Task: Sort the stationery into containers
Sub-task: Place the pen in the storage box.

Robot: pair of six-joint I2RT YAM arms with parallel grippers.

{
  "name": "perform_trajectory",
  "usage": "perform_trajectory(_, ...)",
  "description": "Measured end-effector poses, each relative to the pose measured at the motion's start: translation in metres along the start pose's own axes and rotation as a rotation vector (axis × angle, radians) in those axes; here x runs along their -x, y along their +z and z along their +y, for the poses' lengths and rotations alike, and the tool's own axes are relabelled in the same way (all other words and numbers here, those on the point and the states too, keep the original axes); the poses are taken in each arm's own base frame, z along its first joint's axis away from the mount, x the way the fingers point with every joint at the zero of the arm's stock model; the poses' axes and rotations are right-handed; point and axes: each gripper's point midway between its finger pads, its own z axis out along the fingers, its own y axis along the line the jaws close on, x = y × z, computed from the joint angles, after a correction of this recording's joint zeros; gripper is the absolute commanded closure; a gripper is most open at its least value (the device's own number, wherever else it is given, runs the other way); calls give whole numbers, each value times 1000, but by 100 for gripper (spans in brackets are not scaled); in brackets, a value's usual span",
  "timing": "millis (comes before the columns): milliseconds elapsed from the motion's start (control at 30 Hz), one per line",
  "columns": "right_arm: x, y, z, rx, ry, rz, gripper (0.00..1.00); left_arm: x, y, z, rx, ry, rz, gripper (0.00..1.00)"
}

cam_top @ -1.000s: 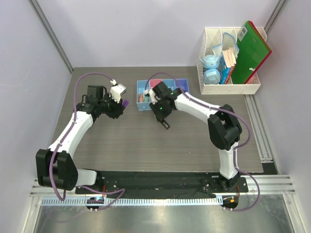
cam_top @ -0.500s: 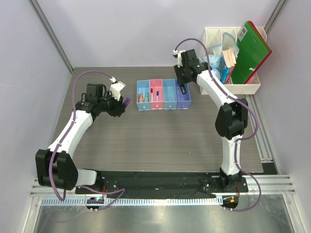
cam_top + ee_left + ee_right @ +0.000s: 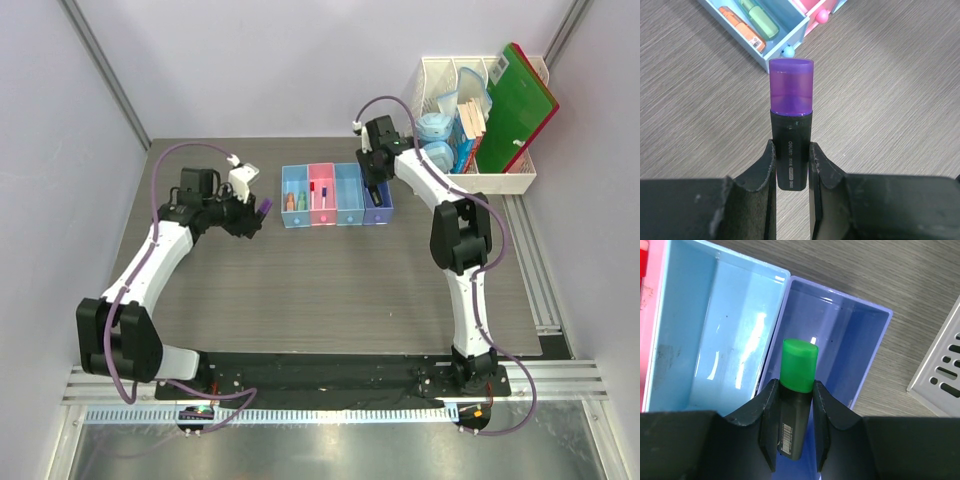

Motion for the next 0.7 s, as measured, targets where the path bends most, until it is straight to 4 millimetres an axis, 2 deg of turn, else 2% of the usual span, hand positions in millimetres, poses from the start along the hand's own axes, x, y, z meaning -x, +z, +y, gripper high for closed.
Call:
perform_trajectory(33, 0, 0, 0, 0, 1, 0, 68, 2, 1, 0, -5, -4, -3, 100)
perform_trajectory(67, 1, 0, -1, 0, 2, -3, 58, 3, 2, 0, -10, -10, -4, 100)
perform_trajectory(167, 2, 1, -2, 0, 1, -11, 47, 13, 7, -2, -30, -26, -17, 100)
perform_trajectory(300, 3, -1, -3, -3, -2, -14, 40, 28, 20, -8, -56, -27, -35, 100)
perform_trajectory(433, 4, -9, -5, -14, -2, -22, 40, 47, 42, -28, -114, -8, -41, 100)
perform_trajectory(567, 9, -34, -13, -38, 10, -52, 39, 72, 64, -47, -164, 5, -70, 100)
perform_trajectory(700, 12, -83, -29, -78, 35, -116, 34, 105, 94, -64, -223, 1, -113, 100)
